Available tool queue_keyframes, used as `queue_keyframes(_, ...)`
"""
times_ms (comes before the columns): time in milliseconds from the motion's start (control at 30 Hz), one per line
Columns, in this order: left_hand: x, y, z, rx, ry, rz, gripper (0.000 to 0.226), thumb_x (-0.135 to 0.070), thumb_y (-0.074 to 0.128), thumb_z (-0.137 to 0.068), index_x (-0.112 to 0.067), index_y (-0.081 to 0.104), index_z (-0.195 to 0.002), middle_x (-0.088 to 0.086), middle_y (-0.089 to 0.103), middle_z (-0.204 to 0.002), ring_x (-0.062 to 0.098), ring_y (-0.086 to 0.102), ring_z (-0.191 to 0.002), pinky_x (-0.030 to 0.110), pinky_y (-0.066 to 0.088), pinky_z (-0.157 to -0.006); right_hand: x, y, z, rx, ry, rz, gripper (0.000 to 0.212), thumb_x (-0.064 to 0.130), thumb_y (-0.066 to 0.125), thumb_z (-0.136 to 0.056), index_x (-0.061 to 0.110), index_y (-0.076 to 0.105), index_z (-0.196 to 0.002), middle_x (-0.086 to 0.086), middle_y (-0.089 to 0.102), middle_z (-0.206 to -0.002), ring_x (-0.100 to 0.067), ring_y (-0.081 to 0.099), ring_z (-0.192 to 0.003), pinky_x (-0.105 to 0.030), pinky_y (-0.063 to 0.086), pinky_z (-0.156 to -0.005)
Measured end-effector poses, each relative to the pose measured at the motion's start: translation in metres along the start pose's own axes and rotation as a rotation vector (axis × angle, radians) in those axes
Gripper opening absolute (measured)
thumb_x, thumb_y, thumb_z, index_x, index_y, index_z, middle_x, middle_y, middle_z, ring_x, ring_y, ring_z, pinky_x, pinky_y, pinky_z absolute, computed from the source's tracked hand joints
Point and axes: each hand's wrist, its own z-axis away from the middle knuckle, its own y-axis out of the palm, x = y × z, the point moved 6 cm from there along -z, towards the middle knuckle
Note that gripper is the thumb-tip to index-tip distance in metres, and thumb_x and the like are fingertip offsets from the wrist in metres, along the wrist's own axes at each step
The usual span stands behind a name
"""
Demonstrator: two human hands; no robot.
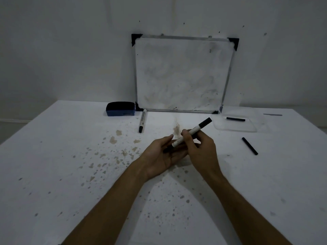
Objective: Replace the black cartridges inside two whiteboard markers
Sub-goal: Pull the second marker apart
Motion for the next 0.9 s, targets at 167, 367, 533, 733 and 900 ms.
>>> queue_keyframes(167, 0.003, -0.007, -0.001, -0.041, -0.139, -0.244, 0.048, -0.036, 0.044, -0.109, 0.000, 0.075, -0.111, 0.000, 0.047, -0.066, 0.008, 0.037, -0.047, 0.020, 0.031, -0.038, -0.017, -0.009, -0.008, -0.013, 0.161, 0.059, 0.028, 0.050, 0.062, -0.097, 0.027, 0.077, -0.091, 0.012, 0.074, -0.082, 0.002, 0.064, -0.067, -0.020, 0.047, -0.070)
queue_keyframes(367, -0.004, -0.014, -0.002, 0.027, -0.078, -0.269, 0.039, -0.024, 0.046, -0.110, 0.004, 0.062, -0.131, -0.005, 0.032, -0.065, 0.005, 0.026, -0.050, 0.018, 0.028, -0.039, -0.038, -0.023, -0.018, -0.023, 0.440, -0.328, 0.031, 0.040, 0.057, -0.103, 0.017, 0.077, -0.107, -0.001, 0.068, -0.078, -0.009, 0.053, -0.061, -0.023, 0.043, -0.055)
queue_keyframes(533, -0.033, -0.021, 0.004, 0.021, 0.195, -0.427, 0.035, -0.028, 0.063, -0.101, -0.006, 0.073, -0.126, 0.001, 0.061, -0.076, 0.012, 0.055, -0.062, 0.023, 0.047, -0.053, -0.033, -0.048, -0.030, -0.041, 0.186, 0.157, 0.042, 0.052, 0.048, -0.103, 0.018, 0.071, -0.096, 0.002, 0.054, -0.068, -0.008, 0.046, -0.055, -0.027, 0.044, -0.058)
queue_keyframes(733, -0.068, -0.040, 0.018, -0.272, 0.572, -0.685, 0.020, -0.018, 0.067, -0.099, -0.012, 0.075, -0.116, 0.011, 0.082, -0.094, 0.023, 0.079, -0.086, 0.023, 0.062, -0.074, -0.028, -0.036, -0.022, 0.100, -0.013, 0.555, 0.045, 0.043, 0.067, -0.096, 0.021, 0.062, -0.135, 0.001, 0.066, -0.093, -0.006, 0.058, -0.073, -0.018, 0.043, -0.065)
queue_keyframes(900, -0.074, -0.051, 0.025, -0.468, 0.713, -0.937, 0.023, -0.015, 0.062, -0.103, -0.008, 0.070, -0.124, 0.004, 0.081, -0.097, 0.019, 0.078, -0.091, 0.031, 0.064, -0.083, -0.035, -0.025, -0.016, 0.157, -0.082, 0.651, 0.030, 0.040, 0.073, -0.092, 0.016, 0.075, -0.110, -0.003, 0.068, -0.092, -0.016, 0.063, -0.081, -0.031, 0.053, -0.072)
